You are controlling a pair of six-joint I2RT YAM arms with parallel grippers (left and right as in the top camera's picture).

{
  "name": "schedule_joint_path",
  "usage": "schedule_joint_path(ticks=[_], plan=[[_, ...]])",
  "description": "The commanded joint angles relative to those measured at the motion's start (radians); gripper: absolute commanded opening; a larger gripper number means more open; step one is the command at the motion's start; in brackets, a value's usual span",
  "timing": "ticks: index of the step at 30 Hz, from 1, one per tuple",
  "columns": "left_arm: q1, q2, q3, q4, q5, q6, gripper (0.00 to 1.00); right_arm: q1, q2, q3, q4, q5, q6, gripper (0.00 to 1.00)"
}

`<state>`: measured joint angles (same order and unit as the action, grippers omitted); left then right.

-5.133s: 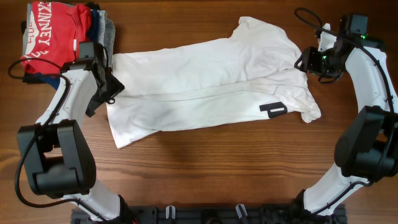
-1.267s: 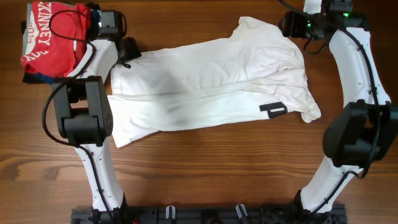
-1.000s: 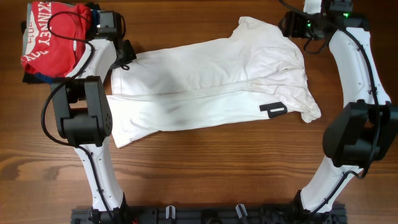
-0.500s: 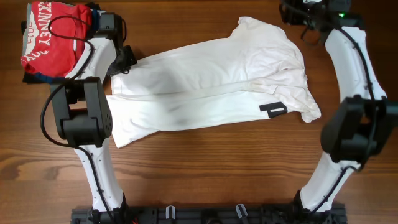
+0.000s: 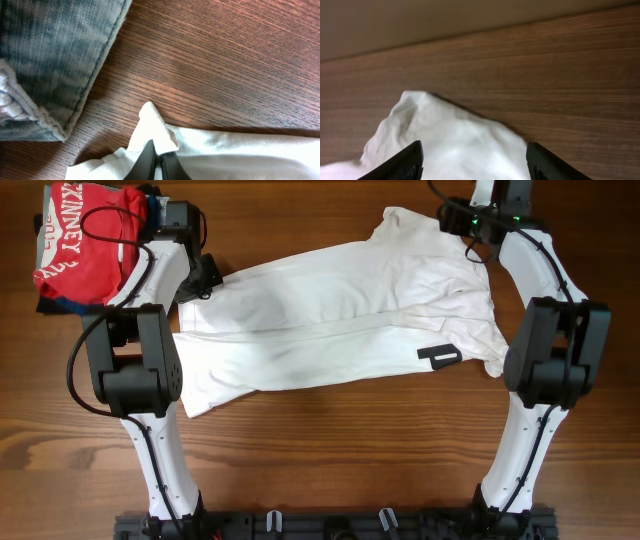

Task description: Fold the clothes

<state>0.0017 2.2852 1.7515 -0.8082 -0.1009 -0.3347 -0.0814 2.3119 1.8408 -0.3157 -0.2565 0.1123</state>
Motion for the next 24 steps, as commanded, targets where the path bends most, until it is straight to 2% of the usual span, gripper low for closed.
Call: schedule_joint_path(ticks=[1, 8, 20, 24], plan=[[-0.011, -0.004, -0.024, -0.009, 0.022, -0.013, 0.04, -0.007, 0.085, 0.011, 0.006, -0.008, 0.05, 0.66], [-0.011, -0.004, -0.024, -0.009, 0.022, -0.013, 0.04, -0.007, 0.142, 0.011, 0.034, -0.032, 0.121, 0.63], [-0.011, -0.004, -0.024, -0.009, 0.022, -0.013, 0.04, -0.008, 0.175, 0.011, 0.1, -0.036, 0.151, 0.63], [-0.011, -0.004, -0.024, -0.008, 0.022, -0.013, 0.04, -0.008, 0.205, 0.011, 0.137, -0.091, 0.154, 0.6]])
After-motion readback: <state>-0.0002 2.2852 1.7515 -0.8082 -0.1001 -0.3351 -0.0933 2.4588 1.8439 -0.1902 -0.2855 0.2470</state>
